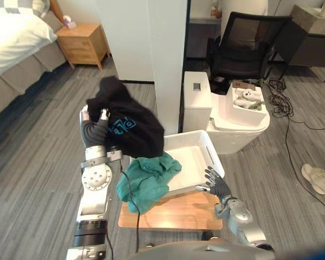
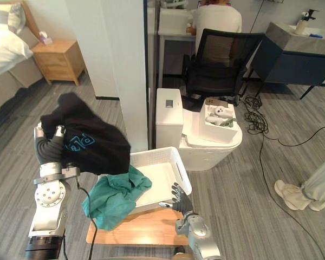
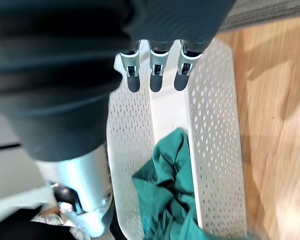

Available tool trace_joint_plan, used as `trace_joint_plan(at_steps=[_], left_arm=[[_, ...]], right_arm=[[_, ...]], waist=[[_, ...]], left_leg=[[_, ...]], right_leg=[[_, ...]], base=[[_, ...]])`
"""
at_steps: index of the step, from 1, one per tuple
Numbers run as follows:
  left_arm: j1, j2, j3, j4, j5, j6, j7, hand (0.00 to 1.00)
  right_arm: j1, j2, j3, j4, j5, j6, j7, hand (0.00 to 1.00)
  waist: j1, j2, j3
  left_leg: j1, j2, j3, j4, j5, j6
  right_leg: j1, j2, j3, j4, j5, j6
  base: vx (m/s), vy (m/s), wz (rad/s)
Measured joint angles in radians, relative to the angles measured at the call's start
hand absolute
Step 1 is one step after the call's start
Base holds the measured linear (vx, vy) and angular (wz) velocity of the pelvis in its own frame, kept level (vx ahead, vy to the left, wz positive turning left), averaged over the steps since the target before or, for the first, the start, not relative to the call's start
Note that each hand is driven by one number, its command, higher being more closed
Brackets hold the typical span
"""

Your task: Tidy the bed and pick cloth on bed and put in laundry

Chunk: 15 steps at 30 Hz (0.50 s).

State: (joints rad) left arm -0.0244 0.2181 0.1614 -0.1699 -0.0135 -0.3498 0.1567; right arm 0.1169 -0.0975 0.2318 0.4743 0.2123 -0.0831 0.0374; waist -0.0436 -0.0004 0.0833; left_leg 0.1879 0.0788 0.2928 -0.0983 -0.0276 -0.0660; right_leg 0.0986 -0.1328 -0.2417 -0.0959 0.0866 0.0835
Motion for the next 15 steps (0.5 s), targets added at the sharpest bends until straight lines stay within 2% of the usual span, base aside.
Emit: trace_joint_plan(at_steps=[2, 4, 8, 11, 15], left_arm=[[0.0, 0.014, 0.021, -0.017, -0.019, 0.0, -0.066, 1.0], [0.004, 0.014, 0.023, -0.022, -0.059, 0.0, -0.122, 1.0], [0.033, 0.011, 0.023, -0.059, -0.137, 0.0, -0.22, 1.0], [0.058, -0.009, 0.018, -0.065, -0.164, 0.005, -0.245, 1.0], [0.086, -0.047, -0.003, -0.065, -0.154, 0.057, -0.244, 1.0]], right_arm=[[0.037, 0.001, -0.009, -0.037, 0.0, 0.0, 0.002, 0.0], [0.056, 0.009, -0.02, -0.063, 0.0, 0.0, 0.011, 0.0], [0.091, 0.019, -0.026, -0.106, 0.0, -0.001, 0.033, 0.0], [0.105, 0.02, -0.039, -0.132, 0.0, -0.001, 0.042, 0.0], [0.13, 0.02, -0.066, -0.144, 0.0, 0.001, 0.063, 0.0]], waist=[[0.0, 0.024, -0.021], [0.001, 0.033, -0.027], [0.001, 0.034, -0.039], [-0.001, 0.035, -0.044], [-0.001, 0.035, -0.044]], left_leg=[[0.009, 0.005, 0.009, 0.0, -0.005, -0.001], [0.018, 0.009, 0.025, -0.001, -0.009, -0.003], [0.023, 0.026, 0.05, -0.003, -0.018, -0.015], [0.025, 0.032, 0.056, -0.001, -0.012, -0.02], [0.034, 0.041, 0.073, -0.001, -0.01, -0.021]], right_leg=[[0.004, 0.005, 0.011, 0.0, 0.0, 0.0], [0.006, 0.01, 0.019, 0.0, 0.001, -0.002], [-0.003, 0.028, 0.037, -0.001, 0.0, -0.014], [-0.005, 0.036, 0.04, 0.0, 0.0, -0.019], [-0.004, 0.046, 0.054, 0.0, 0.001, -0.022]], base=[[-0.03, -0.015, -0.13], [-0.04, -0.026, -0.19], [-0.03, -0.035, -0.17], [0.0, -0.036, -0.1], [0.01, -0.025, -0.11]])
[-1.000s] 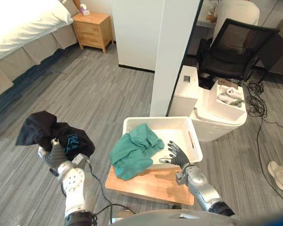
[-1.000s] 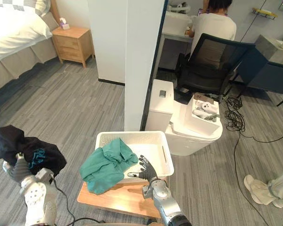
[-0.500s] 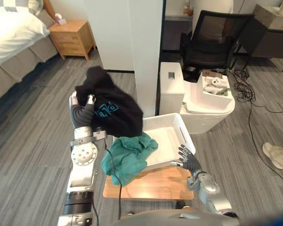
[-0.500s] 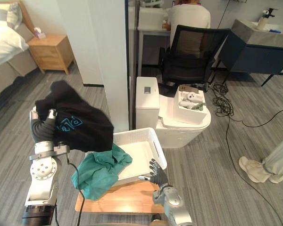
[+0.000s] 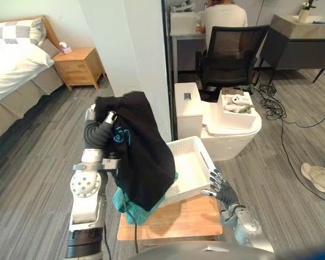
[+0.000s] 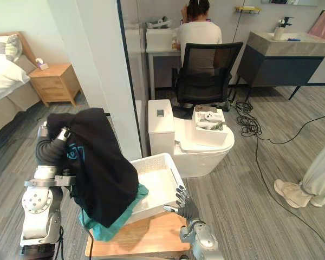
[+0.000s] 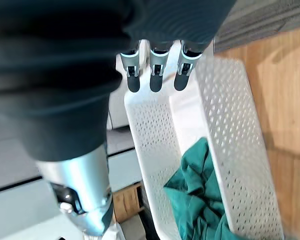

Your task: Tidy the bed and pick cloth on bed and put in laundry

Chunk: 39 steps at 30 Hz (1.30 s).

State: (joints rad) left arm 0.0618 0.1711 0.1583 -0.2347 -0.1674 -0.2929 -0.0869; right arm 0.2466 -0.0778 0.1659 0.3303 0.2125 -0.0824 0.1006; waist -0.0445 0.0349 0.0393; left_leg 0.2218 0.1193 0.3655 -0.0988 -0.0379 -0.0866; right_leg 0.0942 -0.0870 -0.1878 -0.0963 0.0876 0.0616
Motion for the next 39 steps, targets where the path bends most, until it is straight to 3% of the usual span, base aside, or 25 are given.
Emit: trace_joint_plan(at_steps=[4, 12, 18, 20, 23, 28, 32, 33, 39], left_arm=[[0.001, -0.005, -0.019, 0.033, 0.043, 0.04, 0.007, 1.0], [-0.019, -0.001, -0.044, 0.124, 0.071, 0.062, 0.01, 1.0], [-0.076, -0.006, -0.091, 0.239, -0.022, 0.174, 0.009, 1.0], [-0.095, -0.009, -0.127, 0.309, -0.017, 0.204, 0.04, 1.0], [-0.139, -0.01, -0.155, 0.394, 0.021, 0.212, 0.102, 1.0], [-0.319, 0.003, -0.188, 0.624, 0.081, 0.221, 0.259, 1.0], [-0.402, 0.05, -0.189, 0.701, 0.078, 0.219, 0.291, 1.0], [-0.41, 0.06, -0.189, 0.705, 0.078, 0.216, 0.291, 0.0], [-0.429, 0.078, -0.189, 0.733, 0.024, 0.201, 0.256, 0.0]], right_arm=[[0.034, 0.011, 0.003, -0.017, 0.002, 0.004, 0.014, 0.0], [0.082, 0.029, 0.002, -0.037, 0.034, 0.015, 0.019, 0.0], [0.107, 0.029, -0.007, -0.107, 0.04, 0.016, 0.038, 0.0], [0.092, 0.029, -0.019, -0.138, 0.04, 0.013, 0.047, 0.0], [0.04, 0.026, -0.029, -0.153, 0.043, 0.009, 0.054, 0.0], [-0.048, -0.003, -0.046, -0.176, 0.08, -0.035, 0.053, 0.0], [-0.058, -0.003, -0.042, -0.217, 0.092, -0.065, 0.052, 0.0], [-0.062, -0.003, -0.04, -0.222, 0.098, -0.067, 0.052, 0.0], [-0.089, -0.004, -0.037, -0.225, 0.107, -0.079, 0.05, 0.0]], waist=[[-0.004, 0.004, -0.002], [-0.02, 0.021, -0.016], [-0.024, 0.032, -0.007], [-0.037, 0.033, 0.021], [-0.05, 0.032, 0.095], [-0.058, 0.022, 0.227], [-0.066, 0.01, 0.277], [-0.071, 0.009, 0.289], [-0.072, 0.004, 0.3]], left_leg=[[0.003, 0.005, 0.01, -0.002, -0.004, -0.005], [-0.009, 0.008, 0.033, 0.0, -0.007, -0.009], [-0.05, 0.01, 0.066, -0.001, -0.008, -0.013], [-0.106, 0.009, 0.068, 0.014, -0.007, -0.015], [-0.156, 0.012, 0.081, 0.032, -0.004, -0.013], [-0.251, 0.003, 0.098, 0.035, 0.025, -0.013], [-0.285, 0.004, 0.123, 0.052, 0.031, -0.013], [-0.285, 0.004, 0.123, 0.053, 0.033, -0.013], [-0.29, 0.004, 0.147, 0.087, 0.034, -0.012]], right_leg=[[-0.001, 0.006, 0.009, 0.0, -0.002, -0.004], [-0.024, 0.012, 0.027, 0.0, -0.002, -0.005], [-0.081, 0.018, 0.065, 0.001, 0.002, -0.009], [-0.135, 0.017, 0.077, 0.004, 0.006, -0.013], [-0.205, 0.017, 0.095, 0.05, 0.001, -0.019], [-0.337, 0.015, 0.122, 0.108, 0.002, -0.023], [-0.372, 0.016, 0.124, 0.113, 0.004, -0.026], [-0.372, 0.016, 0.124, 0.114, 0.005, -0.028], [-0.375, 0.01, 0.146, 0.128, 0.003, -0.032]], base=[[0.0, -0.01, -0.05], [0.01, -0.011, -0.07], [-0.01, -0.022, -0.15], [-0.04, -0.036, -0.09], [-0.05, -0.049, -0.17], [-0.01, -0.029, -0.09], [0.01, -0.01, 0.01], [0.0, 0.0, 0.0], [0.01, -0.022, -0.05]])
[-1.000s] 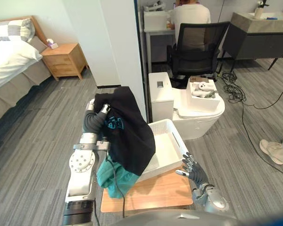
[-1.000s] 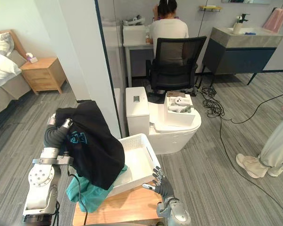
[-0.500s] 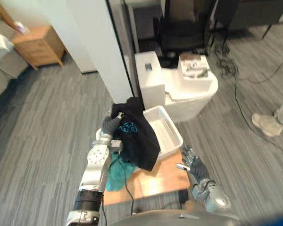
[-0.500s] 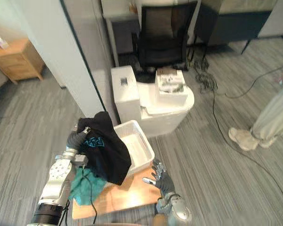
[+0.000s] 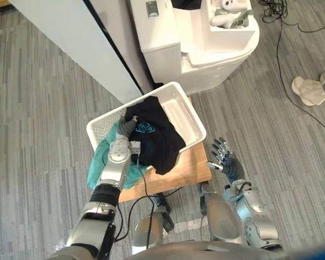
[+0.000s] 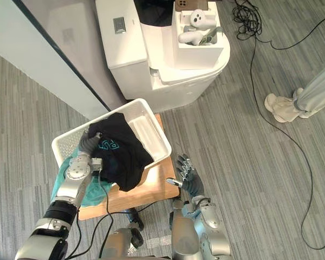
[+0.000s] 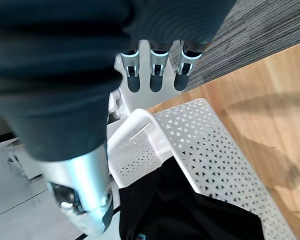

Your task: Tidy the bed and pick cloth on bed and put in laundry

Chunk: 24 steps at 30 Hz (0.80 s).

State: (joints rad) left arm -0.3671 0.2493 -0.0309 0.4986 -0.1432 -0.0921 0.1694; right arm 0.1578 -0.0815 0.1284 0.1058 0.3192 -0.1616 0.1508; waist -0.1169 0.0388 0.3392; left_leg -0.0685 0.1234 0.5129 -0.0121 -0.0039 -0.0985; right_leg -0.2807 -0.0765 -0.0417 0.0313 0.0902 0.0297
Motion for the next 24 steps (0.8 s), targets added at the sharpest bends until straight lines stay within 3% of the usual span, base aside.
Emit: trace_joint_plan(at_steps=[6, 11, 16, 24], left_arm=[[0.059, -0.001, 0.019, -0.017, -0.084, 0.001, -0.044, 0.0], [0.185, -0.004, 0.097, -0.158, -0.161, 0.01, -0.114, 0.0], [0.347, -0.058, 0.157, -0.288, -0.203, 0.066, -0.193, 0.0], [0.465, -0.142, 0.198, -0.501, -0.266, 0.057, -0.199, 0.0]], right_arm=[[0.007, 0.0, -0.002, 0.001, 0.01, -0.006, 0.002, 0.0], [0.07, 0.0, -0.02, -0.004, 0.009, -0.002, 0.004, 0.0], [0.152, 0.005, -0.025, -0.004, -0.012, 0.036, 0.007, 0.0], [0.176, 0.046, -0.013, 0.0, -0.037, 0.077, 0.013, 0.0]], waist=[[-0.003, -0.001, 0.011], [0.008, -0.003, 0.005], [0.026, 0.004, -0.081], [0.056, 0.012, -0.169]], left_leg=[[0.059, 0.008, -0.003, 0.011, -0.015, 0.016], [0.123, 0.014, -0.031, 0.011, -0.049, 0.019], [0.191, 0.002, -0.052, -0.026, -0.048, 0.015], [0.262, 0.0, -0.06, -0.06, -0.048, 0.015]], right_leg=[[0.083, 0.007, -0.006, -0.021, -0.01, -0.001], [0.185, 0.004, -0.032, -0.084, 0.005, 0.018], [0.273, 0.003, -0.061, -0.125, 0.015, 0.024], [0.344, 0.002, -0.084, -0.126, -0.003, 0.031]], base=[[-0.02, -0.023, 0.03], [-0.03, 0.013, 0.15], [0.06, 0.029, 0.14], [0.01, 0.002, 0.1]])
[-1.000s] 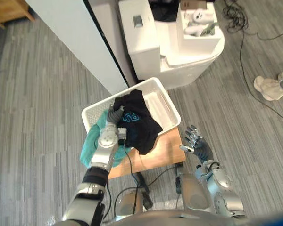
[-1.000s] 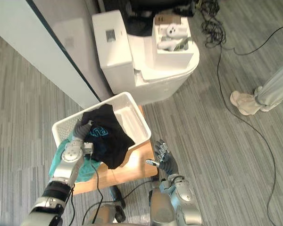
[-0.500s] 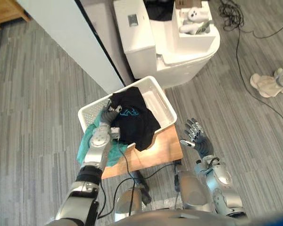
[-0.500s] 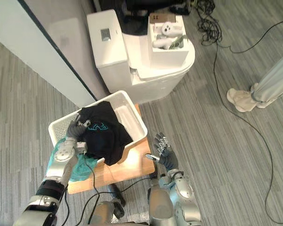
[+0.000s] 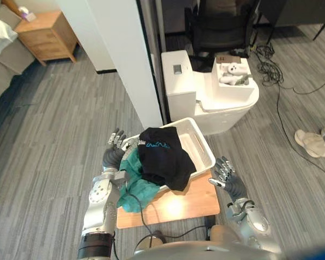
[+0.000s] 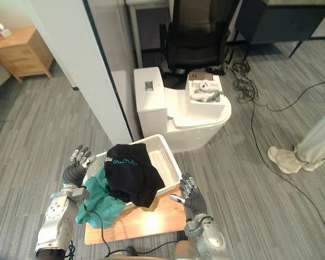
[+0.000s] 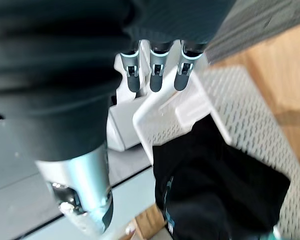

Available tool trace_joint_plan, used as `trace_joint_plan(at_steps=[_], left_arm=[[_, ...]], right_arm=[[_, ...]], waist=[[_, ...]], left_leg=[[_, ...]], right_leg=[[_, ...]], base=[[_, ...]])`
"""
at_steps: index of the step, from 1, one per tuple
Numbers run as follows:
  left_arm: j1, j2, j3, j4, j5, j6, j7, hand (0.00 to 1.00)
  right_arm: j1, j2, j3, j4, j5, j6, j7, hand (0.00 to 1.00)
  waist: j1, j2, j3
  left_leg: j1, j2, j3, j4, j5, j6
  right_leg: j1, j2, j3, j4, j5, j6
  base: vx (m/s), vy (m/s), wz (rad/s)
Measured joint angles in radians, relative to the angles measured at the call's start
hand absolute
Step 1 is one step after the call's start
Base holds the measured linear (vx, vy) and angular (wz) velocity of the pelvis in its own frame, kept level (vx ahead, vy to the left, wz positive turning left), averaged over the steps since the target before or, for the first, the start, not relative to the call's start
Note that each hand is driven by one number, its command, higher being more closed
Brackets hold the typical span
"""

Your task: Tidy the bed and pick cloth on bed and put in laundry

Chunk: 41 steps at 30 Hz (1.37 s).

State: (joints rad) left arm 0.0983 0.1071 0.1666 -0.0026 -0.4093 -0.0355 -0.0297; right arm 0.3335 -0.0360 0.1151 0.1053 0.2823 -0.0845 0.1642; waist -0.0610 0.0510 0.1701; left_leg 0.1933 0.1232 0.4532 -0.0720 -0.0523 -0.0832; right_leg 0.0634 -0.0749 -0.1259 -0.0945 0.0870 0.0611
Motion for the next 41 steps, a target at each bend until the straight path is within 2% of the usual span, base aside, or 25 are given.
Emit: trace_joint_plan(at_steps=[3, 6, 9, 12, 14, 15, 18, 21, 22, 23, 25, 30, 33, 35, 36, 37, 38, 39, 41], left_arm=[[0.045, -0.031, 0.015, -0.032, -0.041, 0.008, 0.031, 0.0], [0.094, -0.062, 0.02, -0.033, -0.053, 0.027, 0.033, 0.0], [0.175, -0.093, 0.02, -0.031, -0.086, 0.035, 0.029, 0.0], [0.229, -0.108, 0.039, 0.049, -0.141, 0.072, 0.029, 0.0], [0.239, -0.12, 0.058, 0.167, -0.112, 0.072, 0.027, 0.0], [0.244, -0.121, 0.06, 0.264, -0.058, 0.056, 0.027, 0.0], [0.274, -0.121, 0.061, 0.49, 0.145, -0.014, 0.027, 0.0], [0.271, -0.123, 0.089, 0.649, 0.223, -0.03, 0.01, 0.0], [0.256, -0.127, 0.118, 0.725, 0.242, -0.039, 0.004, 0.0], [0.254, -0.132, 0.149, 0.788, 0.244, -0.046, 0.004, 0.0], [0.244, -0.139, 0.2, 0.855, 0.232, -0.04, -0.005, 0.0], [0.205, -0.14, 0.236, 0.893, 0.244, -0.008, -0.053, 0.0], [0.185, -0.147, 0.237, 0.893, 0.246, 0.028, -0.068, 0.0], [0.181, -0.147, 0.238, 0.893, 0.245, 0.05, -0.077, 0.0], [0.179, -0.147, 0.238, 0.893, 0.245, 0.052, -0.077, 0.0], [0.176, -0.15, 0.238, 0.893, 0.245, 0.054, -0.078, 0.0], [0.176, -0.151, 0.239, 0.893, 0.245, 0.055, -0.079, 0.0], [0.173, -0.152, 0.239, 0.893, 0.248, 0.067, -0.084, 0.0], [0.171, -0.152, 0.239, 0.893, 0.249, 0.07, -0.09, 0.0]], right_arm=[[0.02, -0.001, 0.0, 0.0, -0.011, 0.011, -0.003, 0.0], [0.038, 0.001, -0.018, 0.026, -0.01, 0.021, -0.022, 0.0], [0.053, 0.022, -0.061, 0.096, -0.011, 0.023, -0.068, 0.0], [0.065, 0.033, -0.11, 0.174, -0.011, 0.01, -0.12, 0.0], [0.064, 0.032, -0.149, 0.237, -0.011, -0.014, -0.147, 0.0], [0.061, 0.033, -0.168, 0.285, -0.008, -0.028, -0.163, 0.0], [0.057, 0.035, -0.213, 0.371, 0.01, -0.068, -0.181, 0.0], [0.05, 0.036, -0.254, 0.436, 0.01, -0.1, -0.194, 0.0], [0.037, 0.035, -0.278, 0.483, 0.009, -0.109, -0.199, 0.0], [0.021, 0.035, -0.304, 0.53, 0.009, -0.118, -0.202, 0.0], [0.004, 0.037, -0.337, 0.588, 0.007, -0.13, -0.208, 0.0], [-0.025, 0.06, -0.394, 0.644, 0.007, -0.13, -0.214, 0.0], [-0.044, 0.075, -0.412, 0.677, -0.002, -0.117, -0.155, 0.0], [-0.053, 0.077, -0.42, 0.71, -0.071, -0.086, -0.068, 0.0], [-0.053, 0.076, -0.421, 0.717, -0.095, -0.079, -0.048, 0.0], [-0.053, 0.077, -0.426, 0.724, -0.179, -0.074, 0.005, 0.0], [-0.054, 0.072, -0.426, 0.724, -0.223, -0.078, 0.034, 0.0], [-0.067, 0.067, -0.421, 0.726, -0.332, -0.096, 0.083, 0.0], [-0.067, 0.065, -0.417, 0.729, -0.353, -0.11, 0.094, 0.0]], waist=[[0.009, 0.008, -0.036], [0.015, 0.013, -0.06], [0.026, 0.007, -0.078], [0.036, 0.001, -0.1], [0.05, -0.004, -0.109], [0.055, -0.002, -0.116], [0.057, -0.019, -0.135], [0.067, -0.022, -0.144], [0.07, -0.036, -0.153], [0.074, -0.022, -0.156], [0.078, -0.028, -0.166], [0.079, -0.03, -0.165], [0.08, -0.028, -0.164], [0.081, -0.027, -0.164], [0.081, -0.026, -0.163], [0.083, -0.023, -0.161], [0.082, -0.021, -0.16], [0.083, -0.021, -0.158], [0.084, -0.021, -0.158]], left_leg=[[0.0, 0.001, -0.001, -0.001, 0.0, 0.0], [0.002, 0.006, -0.007, -0.003, 0.0, 0.0], [0.014, 0.013, -0.006, -0.012, 0.0, 0.0], [0.018, 0.018, -0.006, -0.011, 0.0, 0.0], [0.019, 0.018, -0.002, -0.011, 0.0, -0.001], [0.029, 0.018, 0.001, -0.014, 0.003, -0.007], [0.042, 0.02, 0.012, -0.02, -0.004, -0.011], [0.054, 0.033, 0.093, -0.026, -0.01, -0.017], [0.061, 0.037, 0.116, -0.027, -0.007, -0.021], [0.068, 0.037, 0.126, -0.028, -0.007, -0.022], [0.071, 0.038, 0.135, -0.027, -0.006, -0.034], [0.075, 0.039, 0.142, -0.023, -0.012, -0.043], [0.08, 0.046, 0.148, -0.023, -0.015, -0.048], [0.086, 0.053, 0.155, -0.02, -0.018, -0.052], [0.086, 0.055, 0.155, -0.018, -0.018, -0.052], [0.086, 0.057, 0.155, -0.016, -0.018, -0.052], [0.086, 0.058, 0.155, -0.014, -0.018, -0.052], [0.086, 0.062, 0.153, -0.011, -0.018, -0.053], [0.088, 0.065, 0.145, -0.01, -0.017, -0.054]], right_leg=[[0.004, -0.003, -0.011, 0.0, -0.004, -0.002], [0.011, -0.005, -0.029, 0.0, -0.008, -0.004], [0.02, 0.002, -0.034, 0.0, -0.014, -0.008], [0.028, 0.005, -0.042, 0.0, -0.022, -0.009], [0.028, 0.005, -0.042, 0.0, -0.022, -0.009], [0.036, 0.005, -0.044, 0.0, -0.024, -0.009], [0.048, 0.005, -0.048, 0.0, -0.033, -0.007], [0.049, 0.005, -0.048, 0.0, -0.04, -0.003], [0.051, 0.005, -0.046, 0.0, -0.043, -0.002], [0.051, 0.007, -0.037, 0.0, -0.044, -0.001], [0.051, 0.008, -0.031, 0.0, -0.046, 0.001], [0.049, 0.011, -0.027, 0.0, -0.049, 0.003], [0.051, 0.018, -0.026, 0.0, -0.05, 0.001], [0.054, 0.026, -0.025, 0.0, -0.054, -0.006], [0.054, 0.027, -0.025, 0.0, -0.055, -0.006], [0.055, 0.029, -0.025, 0.0, -0.056, -0.007], [0.055, 0.03, -0.025, 0.0, -0.056, -0.007], [0.058, 0.033, -0.027, 0.0, -0.057, -0.009], [0.065, 0.034, -0.033, -0.001, -0.06, -0.011]], base=[[-0.05, -0.033, 0.06], [-0.04, -0.039, 0.08], [-0.03, -0.046, 0.02], [0.0, -0.026, 0.04], [0.0, 0.0, 0.0], [0.0, 0.0, 0.0], [0.0, -0.002, 0.01], [0.01, 0.0, 0.0], [0.04, -0.003, -0.11], [0.04, -0.004, -0.15], [0.04, -0.004, -0.12], [0.03, -0.016, -0.05], [0.0, -0.05, -0.07], [-0.02, -0.077, -0.08], [-0.03, -0.083, -0.02], [-0.03, -0.066, -0.01], [-0.06, -0.113, 0.01], [-0.05, -0.08, 0.04], [-0.04, -0.059, 0.07]])
